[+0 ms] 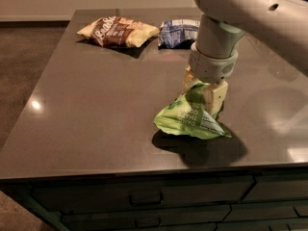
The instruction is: Move green rice chip bag near brown chip bag
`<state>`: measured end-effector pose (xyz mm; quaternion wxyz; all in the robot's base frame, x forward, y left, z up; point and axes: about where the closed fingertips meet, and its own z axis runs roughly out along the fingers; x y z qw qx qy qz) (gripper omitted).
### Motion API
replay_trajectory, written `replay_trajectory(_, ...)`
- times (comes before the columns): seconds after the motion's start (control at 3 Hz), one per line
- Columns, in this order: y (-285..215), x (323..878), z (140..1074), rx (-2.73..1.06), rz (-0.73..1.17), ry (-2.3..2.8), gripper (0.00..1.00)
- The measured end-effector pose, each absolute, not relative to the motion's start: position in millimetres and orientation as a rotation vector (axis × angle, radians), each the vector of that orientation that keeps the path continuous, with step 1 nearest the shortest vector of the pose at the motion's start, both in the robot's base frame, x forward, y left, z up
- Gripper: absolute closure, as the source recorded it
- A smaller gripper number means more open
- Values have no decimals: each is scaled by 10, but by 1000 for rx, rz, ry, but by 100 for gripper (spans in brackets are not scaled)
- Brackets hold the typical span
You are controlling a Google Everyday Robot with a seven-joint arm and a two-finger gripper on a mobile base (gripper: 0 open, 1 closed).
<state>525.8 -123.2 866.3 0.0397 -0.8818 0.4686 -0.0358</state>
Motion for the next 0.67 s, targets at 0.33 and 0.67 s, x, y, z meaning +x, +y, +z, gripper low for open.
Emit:
replay_trajectory(0.33, -1122, 5370, 8749, -2615, -108, 1517, 100)
replay_trajectory(0.67, -843, 5730, 8967, -2390, -56, 1683, 100)
